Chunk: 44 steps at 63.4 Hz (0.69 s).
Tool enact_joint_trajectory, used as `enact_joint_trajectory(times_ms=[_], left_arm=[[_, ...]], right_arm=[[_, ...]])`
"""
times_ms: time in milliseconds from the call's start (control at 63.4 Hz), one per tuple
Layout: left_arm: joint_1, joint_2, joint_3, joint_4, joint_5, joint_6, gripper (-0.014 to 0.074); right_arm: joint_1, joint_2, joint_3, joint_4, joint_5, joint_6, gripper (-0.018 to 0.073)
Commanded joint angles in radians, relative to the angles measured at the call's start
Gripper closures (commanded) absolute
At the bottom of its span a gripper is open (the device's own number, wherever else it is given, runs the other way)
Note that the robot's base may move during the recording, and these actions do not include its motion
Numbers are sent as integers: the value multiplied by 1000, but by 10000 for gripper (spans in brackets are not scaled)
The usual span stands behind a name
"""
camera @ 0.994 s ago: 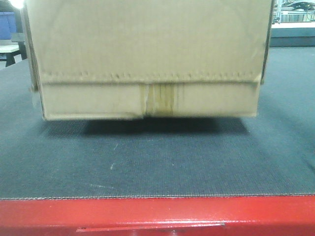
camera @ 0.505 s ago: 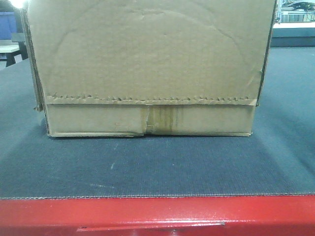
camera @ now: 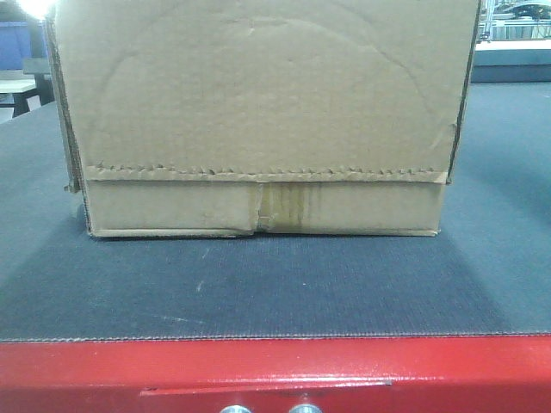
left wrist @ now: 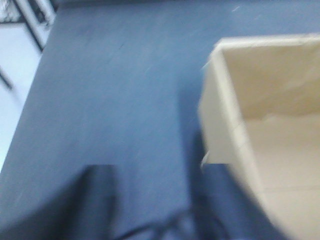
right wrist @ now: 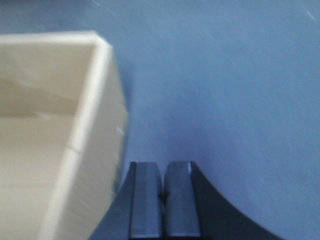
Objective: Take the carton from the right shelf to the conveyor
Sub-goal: 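Open both grippers and release the box walls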
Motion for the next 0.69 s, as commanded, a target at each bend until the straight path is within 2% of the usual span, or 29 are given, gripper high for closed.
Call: enact_joint_trajectory(times_ms=[0,47,79,158,473,678], left_arm=[[40,-60,115,-43,-58,7,515],[58,-96,176,-53,-91,7,613],[69,-117,229,-55,-114,7,633],[83,-175,340,-55,-185,7,600],[92,-437,830,-60,-504,7,603],[92,-640,1031,-60,-639,7,603]], right_arm=[[-29,-54,116,-38,-63,-16,625],[-29,-84,177,-65,-101,-16,625],[-29,-101,220,-78,-125,-16,625],[-29,-149,337,-91,-190,-16,625],[-29,-375,758,-151,-446,-16,627],[-29,-561,949,-170,-539,-16,627]])
